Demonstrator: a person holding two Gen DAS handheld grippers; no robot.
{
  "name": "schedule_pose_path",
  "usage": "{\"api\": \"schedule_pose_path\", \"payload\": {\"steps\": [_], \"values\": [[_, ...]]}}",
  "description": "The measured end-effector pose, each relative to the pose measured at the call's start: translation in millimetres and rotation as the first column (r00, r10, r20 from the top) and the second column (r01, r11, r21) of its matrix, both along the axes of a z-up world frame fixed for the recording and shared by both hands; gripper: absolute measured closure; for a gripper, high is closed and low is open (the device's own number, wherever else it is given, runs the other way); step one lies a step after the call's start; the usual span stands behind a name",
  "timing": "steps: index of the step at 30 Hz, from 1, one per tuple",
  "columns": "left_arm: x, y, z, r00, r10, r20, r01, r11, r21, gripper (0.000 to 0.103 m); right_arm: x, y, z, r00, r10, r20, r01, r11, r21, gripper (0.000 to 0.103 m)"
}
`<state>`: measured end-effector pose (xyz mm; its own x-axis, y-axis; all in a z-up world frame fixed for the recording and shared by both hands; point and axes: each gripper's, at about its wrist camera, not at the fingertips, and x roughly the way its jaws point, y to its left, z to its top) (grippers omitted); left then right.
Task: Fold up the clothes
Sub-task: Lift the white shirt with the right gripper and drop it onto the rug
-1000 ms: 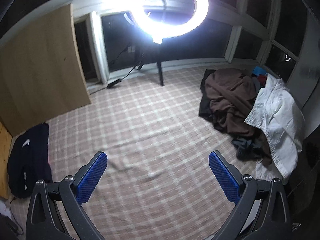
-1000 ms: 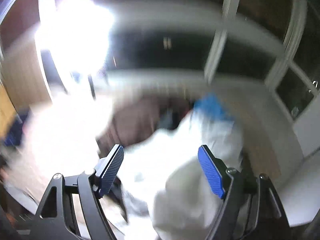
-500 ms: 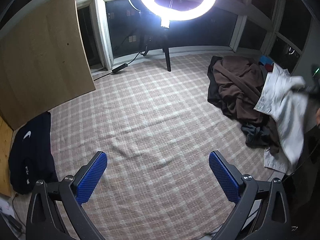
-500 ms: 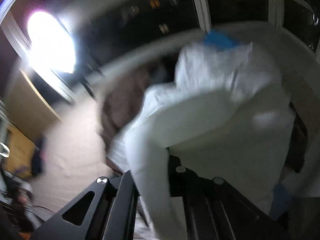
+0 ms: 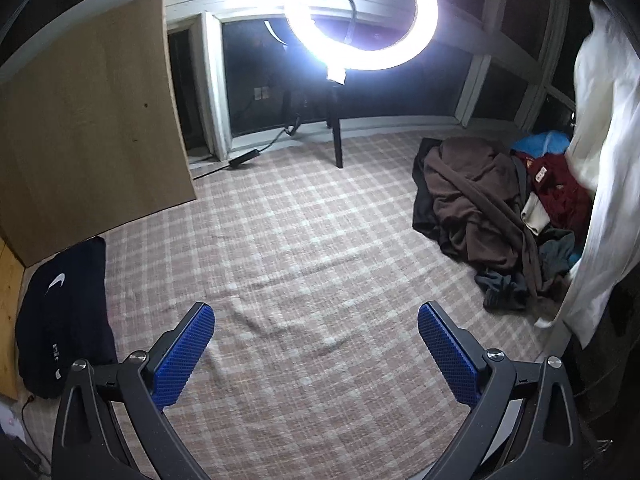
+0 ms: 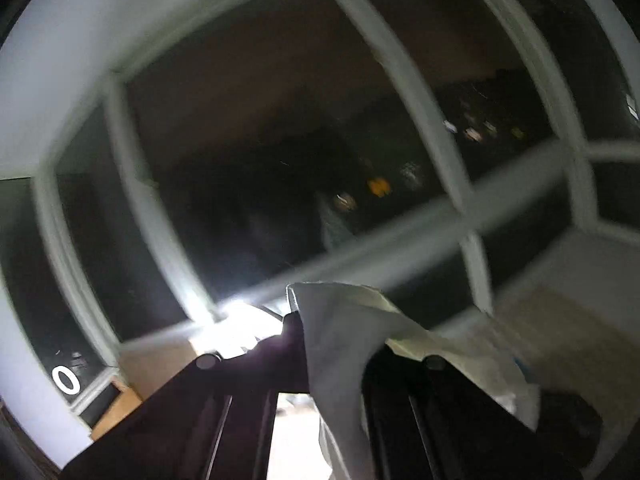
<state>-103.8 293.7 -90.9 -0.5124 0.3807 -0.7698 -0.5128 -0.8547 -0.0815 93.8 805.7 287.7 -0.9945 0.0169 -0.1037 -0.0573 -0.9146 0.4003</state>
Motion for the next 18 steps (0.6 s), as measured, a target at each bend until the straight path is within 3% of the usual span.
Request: {"api": "schedule_pose_path", "payload": {"steps": [4, 9, 14, 18], "values": [[-1.8, -23.2, 6.6, 0.999, 0.039, -0.016, -0.039, 0.999, 0.024, 0.001, -26.0, -74.0, 57.8, 0.995, 0.101, -0.011, -0.100, 0.988, 0.114, 0.102], [-3.0, -61.4, 13.8, 0.995, 0.096, -0.039, -0.094, 0.995, 0.045, 0.001, -71.8, -163.1, 68.5, 0.964, 0.262, 0.047, -0.266, 0.946, 0.187, 0.102], [-0.3, -107.2, 19.2, 0.984, 0.167, -0.066, -0.165, 0.986, 0.038, 0.001, -132.5, -239.9, 18.0, 0.892, 0.414, 0.181, -0.442, 0.882, 0.164, 0.102], [5.9, -137.4, 25.1, 0.963, 0.245, -0.117, -0.248, 0.968, -0.019, 0.001, -187.6, -312.1, -89.8, 0.793, 0.449, 0.412, -0.540, 0.831, 0.134, 0.101]]}}
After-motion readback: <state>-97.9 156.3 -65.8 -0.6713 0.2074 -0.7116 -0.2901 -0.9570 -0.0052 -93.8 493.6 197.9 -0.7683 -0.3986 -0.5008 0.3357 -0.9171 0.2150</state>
